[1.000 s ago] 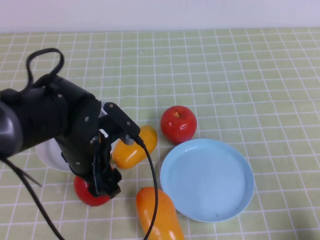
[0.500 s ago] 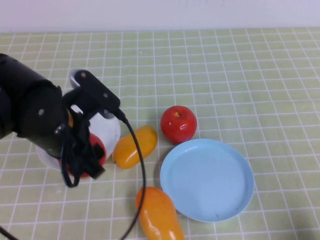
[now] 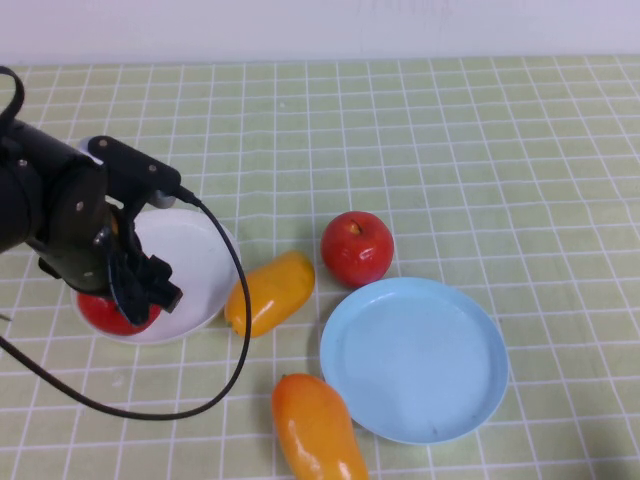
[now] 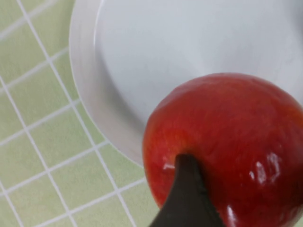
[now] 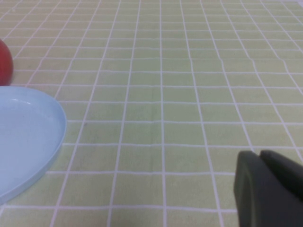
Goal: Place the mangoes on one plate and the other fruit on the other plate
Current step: Put one type of fruit in the left plate
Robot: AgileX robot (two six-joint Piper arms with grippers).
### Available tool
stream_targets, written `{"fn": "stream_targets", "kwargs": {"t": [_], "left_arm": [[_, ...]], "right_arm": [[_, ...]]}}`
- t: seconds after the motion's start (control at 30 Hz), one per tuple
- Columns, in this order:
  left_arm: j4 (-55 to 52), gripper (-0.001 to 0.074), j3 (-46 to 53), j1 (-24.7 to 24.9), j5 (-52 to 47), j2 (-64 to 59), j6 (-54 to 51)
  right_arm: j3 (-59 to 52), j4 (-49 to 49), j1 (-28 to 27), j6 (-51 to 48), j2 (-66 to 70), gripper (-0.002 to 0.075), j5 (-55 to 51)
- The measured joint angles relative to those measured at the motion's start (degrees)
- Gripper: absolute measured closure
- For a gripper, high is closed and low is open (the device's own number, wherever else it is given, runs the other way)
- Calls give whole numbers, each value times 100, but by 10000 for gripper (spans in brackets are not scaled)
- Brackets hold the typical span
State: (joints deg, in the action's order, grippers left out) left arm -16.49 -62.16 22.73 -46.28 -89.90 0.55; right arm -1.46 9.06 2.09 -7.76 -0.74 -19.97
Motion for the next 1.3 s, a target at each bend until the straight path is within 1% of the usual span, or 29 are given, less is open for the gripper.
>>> {"fn": "stream_targets", "kwargs": {"t": [0.07,0.1,0.2,0.23,0.3,0.47,0.57,0.67,0.77,0.9,1.0,1.1,1.2,1.3], "left_arm": [[49,272,0,-64,0,-38,-1],[60,241,0,-77,27,-51,-1],[68,116,0,-87,87,-51,31],[82,90,0,-87,98,-51,84],[82,69,0,-87,98,-51,165],[95,67,0,-87,112,161,265],[266,67,-224,-87,-48,354,278],[810,67,-581,-89,-181,457,138],[1556,66,-913,-75,-206,456,-438],[2056,66,-1232,250,13,239,-1269],[2136,66,-1454,607,100,-52,-1576],[2175,66,-1718,952,144,-434,-1684],[2193,66,-1986,1163,256,-767,-1760],[2262,66,-2248,1247,359,-1066,-1925]], "right_arm": [[0,0,0,0,0,741,0],[0,0,0,0,0,741,0],[0,0,0,0,0,742,0],[0,0,0,0,0,742,0],[0,0,0,0,0,742,0],[0,0,0,0,0,741,0],[0,0,0,0,0,741,0],[0,0,0,0,0,741,0],[0,0,0,0,0,741,0],[0,0,0,0,0,742,0],[0,0,0,0,0,742,0],[0,0,0,0,0,742,0],[0,0,0,0,0,741,0],[0,0,0,0,0,741,0]]}}
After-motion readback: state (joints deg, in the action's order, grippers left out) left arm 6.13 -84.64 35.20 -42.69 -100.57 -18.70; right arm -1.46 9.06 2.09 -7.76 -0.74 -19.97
